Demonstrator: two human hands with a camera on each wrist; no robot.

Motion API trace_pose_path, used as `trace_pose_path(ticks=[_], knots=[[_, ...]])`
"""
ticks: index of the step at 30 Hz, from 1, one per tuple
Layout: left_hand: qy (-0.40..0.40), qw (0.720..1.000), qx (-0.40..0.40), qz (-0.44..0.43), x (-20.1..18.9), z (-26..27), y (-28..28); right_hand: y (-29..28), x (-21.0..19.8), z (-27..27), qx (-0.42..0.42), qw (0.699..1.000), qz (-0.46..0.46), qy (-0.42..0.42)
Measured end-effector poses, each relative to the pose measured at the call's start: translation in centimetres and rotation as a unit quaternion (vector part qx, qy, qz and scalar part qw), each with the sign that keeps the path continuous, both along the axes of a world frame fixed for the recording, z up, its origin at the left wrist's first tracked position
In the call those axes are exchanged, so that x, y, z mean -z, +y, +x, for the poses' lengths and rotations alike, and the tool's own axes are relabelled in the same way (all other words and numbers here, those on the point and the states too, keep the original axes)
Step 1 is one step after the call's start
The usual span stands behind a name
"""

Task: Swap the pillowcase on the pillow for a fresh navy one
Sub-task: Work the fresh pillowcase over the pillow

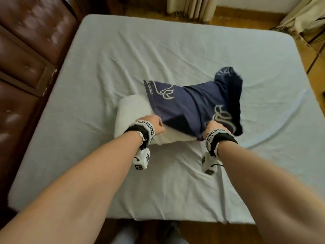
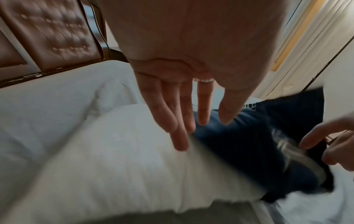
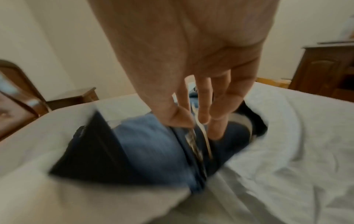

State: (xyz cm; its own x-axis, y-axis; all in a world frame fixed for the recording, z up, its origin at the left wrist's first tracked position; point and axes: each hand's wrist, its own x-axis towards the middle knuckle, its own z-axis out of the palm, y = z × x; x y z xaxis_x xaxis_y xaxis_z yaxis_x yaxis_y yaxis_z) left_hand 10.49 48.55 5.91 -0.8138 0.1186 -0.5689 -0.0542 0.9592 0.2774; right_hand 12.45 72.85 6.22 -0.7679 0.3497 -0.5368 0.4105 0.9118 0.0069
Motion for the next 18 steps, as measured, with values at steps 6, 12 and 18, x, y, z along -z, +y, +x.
trace_pose_path(ticks=[6,12,18], knots=[[-0.006,0.996,-0.077,-0.036,4.7,0.8,-1.8,-3.1,4.8,1.1,0.027,0.993,-0.114,-0.020],[-0.037,0.954,-0.296,-0.026,12.8,2.0,-6.9,-9.5,12.0,1.1,0.005,0.993,-0.113,0.035],[-0.059,0.897,-0.420,0.126,20.0,-0.6,-12.0,-14.4,17.6,-2.8,0.053,0.988,-0.061,0.129]])
